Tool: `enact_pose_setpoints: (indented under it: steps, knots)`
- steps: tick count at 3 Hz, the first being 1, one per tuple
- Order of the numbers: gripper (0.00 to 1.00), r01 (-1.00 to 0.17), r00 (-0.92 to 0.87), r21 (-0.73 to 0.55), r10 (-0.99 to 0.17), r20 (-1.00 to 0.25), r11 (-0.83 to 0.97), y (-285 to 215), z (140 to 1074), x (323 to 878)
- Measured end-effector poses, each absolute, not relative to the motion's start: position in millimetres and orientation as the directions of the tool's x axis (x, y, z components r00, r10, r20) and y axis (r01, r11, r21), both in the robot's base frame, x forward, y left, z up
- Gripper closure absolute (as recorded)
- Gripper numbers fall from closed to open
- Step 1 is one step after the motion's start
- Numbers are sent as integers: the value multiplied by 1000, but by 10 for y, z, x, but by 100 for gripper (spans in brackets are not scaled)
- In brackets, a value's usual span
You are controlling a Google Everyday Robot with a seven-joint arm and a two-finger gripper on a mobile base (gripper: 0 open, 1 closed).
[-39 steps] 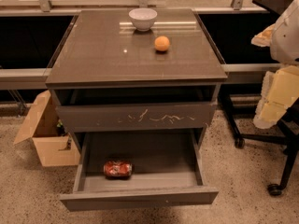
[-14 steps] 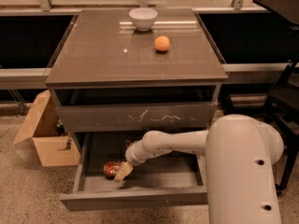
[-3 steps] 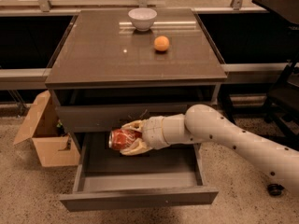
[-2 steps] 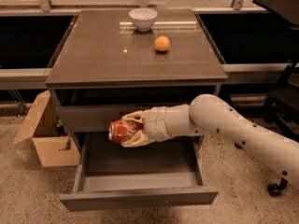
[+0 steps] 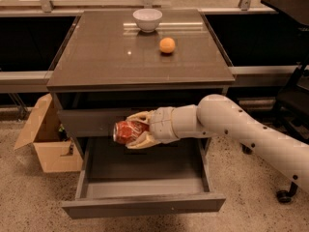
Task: Pick coke can from middle drawer and place on counter
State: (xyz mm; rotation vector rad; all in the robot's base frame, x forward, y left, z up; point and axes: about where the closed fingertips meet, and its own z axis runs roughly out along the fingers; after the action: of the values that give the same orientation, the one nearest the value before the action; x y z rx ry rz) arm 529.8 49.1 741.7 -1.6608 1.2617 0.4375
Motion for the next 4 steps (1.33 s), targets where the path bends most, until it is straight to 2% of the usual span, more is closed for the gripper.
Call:
enact_pose_setpoints:
  steps: [2, 4]
  knots:
    - [100, -836, 478, -543, -587, -653, -78, 282, 8234, 5785]
    - [100, -772, 559, -614, -636, -532, -165, 334, 8887, 6167]
